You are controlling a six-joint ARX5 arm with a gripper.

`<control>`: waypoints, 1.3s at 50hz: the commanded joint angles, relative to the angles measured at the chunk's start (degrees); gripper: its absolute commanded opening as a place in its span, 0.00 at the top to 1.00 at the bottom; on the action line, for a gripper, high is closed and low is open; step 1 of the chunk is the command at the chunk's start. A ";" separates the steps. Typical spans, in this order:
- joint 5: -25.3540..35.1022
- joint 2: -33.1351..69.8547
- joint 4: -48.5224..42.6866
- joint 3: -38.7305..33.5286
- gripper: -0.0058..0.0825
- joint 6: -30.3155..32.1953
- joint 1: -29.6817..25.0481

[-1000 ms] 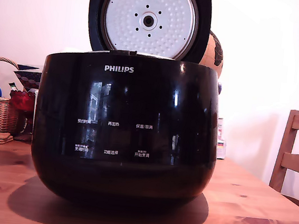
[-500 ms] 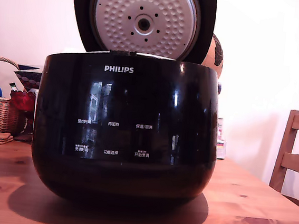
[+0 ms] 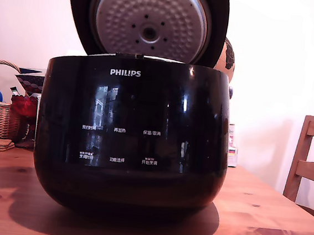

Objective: Close the rice cooker by pressing the lid down with medium force

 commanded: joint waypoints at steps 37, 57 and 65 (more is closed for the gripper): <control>-2.32 -9.29 13.88 -19.76 0.96 0.24 -3.30; -11.74 -26.43 34.84 -44.13 0.96 -3.04 -6.51; -14.25 -31.85 42.23 -51.65 0.96 -2.97 -6.49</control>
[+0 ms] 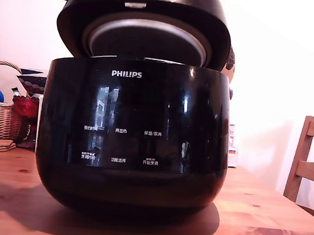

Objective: Close the rice cooker by pressing the lid down with medium force

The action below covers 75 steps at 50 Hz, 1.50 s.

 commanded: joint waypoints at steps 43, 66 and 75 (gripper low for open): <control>-2.14 -8.85 18.80 -25.29 0.96 0.66 -3.87; -3.80 -8.85 26.64 -35.54 0.96 3.34 -4.44; -3.78 -8.83 25.68 -35.89 0.96 3.39 -4.46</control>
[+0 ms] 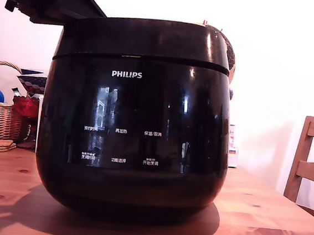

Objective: Close the rice cooker by pressing the lid down with medium force

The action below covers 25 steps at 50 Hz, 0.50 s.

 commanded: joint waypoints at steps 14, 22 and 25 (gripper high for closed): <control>-1.51 4.17 -9.44 -6.29 0.96 3.08 -2.21; -2.62 4.74 -8.31 -6.29 0.96 3.93 -3.13; -2.73 4.57 -5.92 -6.25 0.96 3.67 -3.13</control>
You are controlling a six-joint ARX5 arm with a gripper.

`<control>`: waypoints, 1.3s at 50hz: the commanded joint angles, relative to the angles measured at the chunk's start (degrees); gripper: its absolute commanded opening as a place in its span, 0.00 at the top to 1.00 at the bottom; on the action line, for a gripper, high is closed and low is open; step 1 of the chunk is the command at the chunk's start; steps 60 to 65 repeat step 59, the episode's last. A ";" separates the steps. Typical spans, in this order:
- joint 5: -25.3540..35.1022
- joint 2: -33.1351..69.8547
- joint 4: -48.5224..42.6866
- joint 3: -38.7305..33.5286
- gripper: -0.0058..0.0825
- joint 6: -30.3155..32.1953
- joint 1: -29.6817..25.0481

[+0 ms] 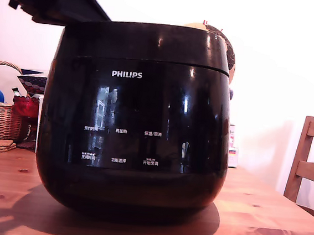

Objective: Close the rice cooker by pressing the lid down with medium force

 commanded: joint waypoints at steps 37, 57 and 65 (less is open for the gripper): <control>-7.04 -12.83 -9.20 4.66 0.96 4.44 15.32; -8.55 -22.80 -14.29 4.74 0.96 4.39 27.69; -8.52 -23.39 -14.78 4.74 0.96 4.39 28.22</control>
